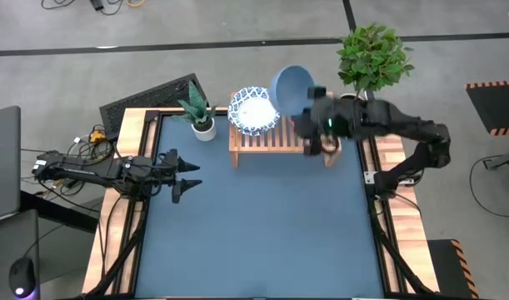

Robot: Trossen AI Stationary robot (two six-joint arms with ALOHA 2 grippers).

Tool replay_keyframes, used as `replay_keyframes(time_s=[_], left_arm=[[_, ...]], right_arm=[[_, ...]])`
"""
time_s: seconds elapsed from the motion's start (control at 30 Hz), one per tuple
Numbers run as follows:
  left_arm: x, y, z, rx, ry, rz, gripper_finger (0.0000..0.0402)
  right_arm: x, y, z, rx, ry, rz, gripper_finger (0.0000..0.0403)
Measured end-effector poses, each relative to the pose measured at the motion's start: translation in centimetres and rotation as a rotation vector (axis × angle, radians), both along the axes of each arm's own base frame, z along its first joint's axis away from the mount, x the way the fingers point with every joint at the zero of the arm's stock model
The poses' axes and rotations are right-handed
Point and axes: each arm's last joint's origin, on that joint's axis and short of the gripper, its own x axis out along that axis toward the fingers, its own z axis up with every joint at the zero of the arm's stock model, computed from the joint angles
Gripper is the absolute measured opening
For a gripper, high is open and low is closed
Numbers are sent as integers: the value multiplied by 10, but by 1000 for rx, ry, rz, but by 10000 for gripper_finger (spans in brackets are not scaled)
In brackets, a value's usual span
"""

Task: Place and stack bowls onto a shelf
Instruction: Stack the blue bowl on top of the green bowl on the shelf

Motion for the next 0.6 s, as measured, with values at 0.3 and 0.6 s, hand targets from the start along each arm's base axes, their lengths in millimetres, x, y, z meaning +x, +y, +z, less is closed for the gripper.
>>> replay_keyframes(time_s=[0.3, 0.6], left_arm=[[0, 0, 0, 9, 2, 11, 253], [0, 1, 0, 17, 2, 26, 253]], right_arm=[[-16, -86, -14, 109, 123, -142, 28], [-30, -105, -23, 276, 159, -188, 28]])
